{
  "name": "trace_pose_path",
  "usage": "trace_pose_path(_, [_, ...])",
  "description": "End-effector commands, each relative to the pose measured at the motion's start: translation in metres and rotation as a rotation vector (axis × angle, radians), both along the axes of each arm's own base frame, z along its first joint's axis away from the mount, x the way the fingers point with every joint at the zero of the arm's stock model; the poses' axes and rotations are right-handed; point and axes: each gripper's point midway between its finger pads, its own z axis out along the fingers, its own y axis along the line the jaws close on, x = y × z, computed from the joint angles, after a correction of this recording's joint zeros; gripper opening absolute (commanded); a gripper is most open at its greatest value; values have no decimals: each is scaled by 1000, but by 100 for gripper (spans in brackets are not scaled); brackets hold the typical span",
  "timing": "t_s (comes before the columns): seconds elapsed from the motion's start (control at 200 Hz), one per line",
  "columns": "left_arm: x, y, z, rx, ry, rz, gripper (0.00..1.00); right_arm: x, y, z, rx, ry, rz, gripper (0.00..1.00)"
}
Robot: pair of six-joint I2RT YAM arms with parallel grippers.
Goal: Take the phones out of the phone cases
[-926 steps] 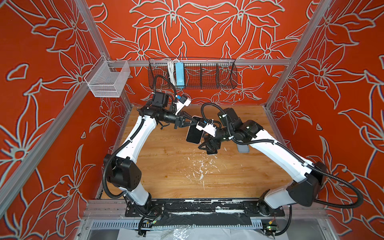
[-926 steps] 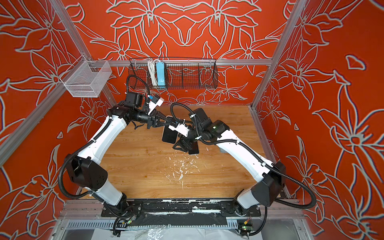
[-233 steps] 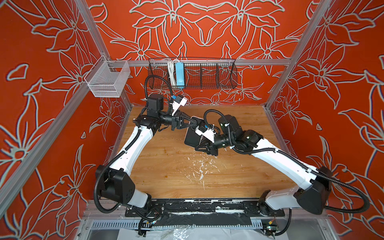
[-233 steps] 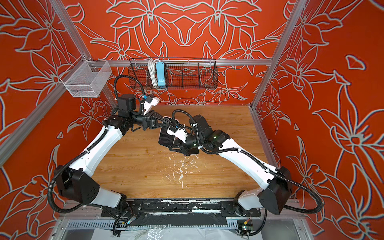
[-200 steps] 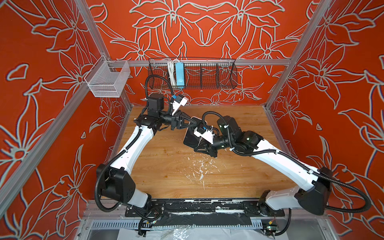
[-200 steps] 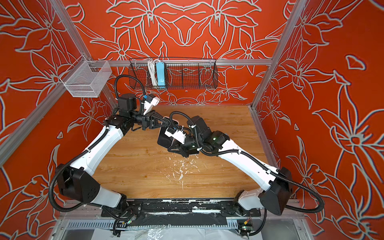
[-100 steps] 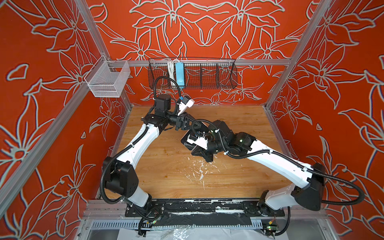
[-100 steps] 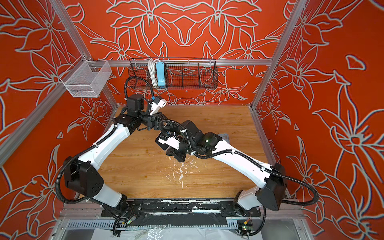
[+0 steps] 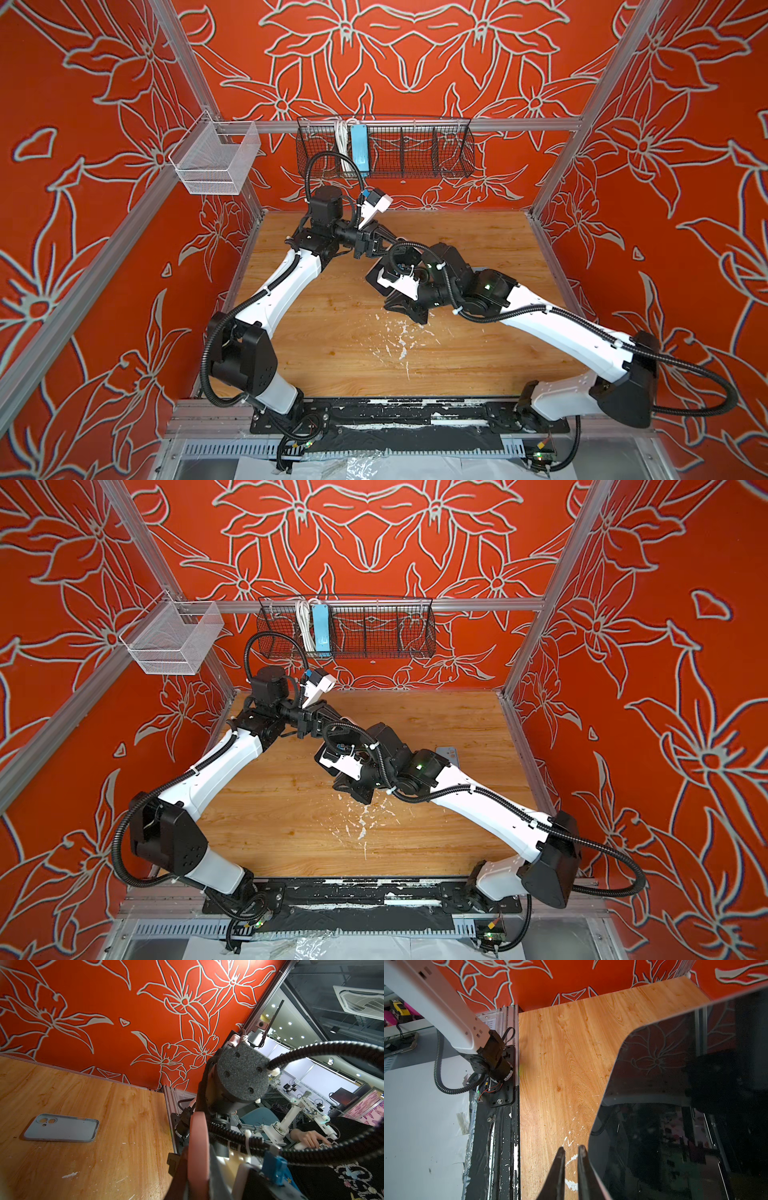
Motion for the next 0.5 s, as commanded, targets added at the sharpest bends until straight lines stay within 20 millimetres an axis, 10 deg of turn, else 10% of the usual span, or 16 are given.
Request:
trace_pose_path(0.0, [-8, -4, 15, -22, -70, 5, 0, -2, 3, 43, 167, -63, 37, 29])
trace_pose_path(0.31, [-17, -1, 25, -24, -82, 43, 0, 7, -20, 53, 266, -4, -12, 30])
trace_pose_path(0.495, [10, 5, 36, -13, -29, 250, 0, 16, -35, 57, 352, 61, -60, 31])
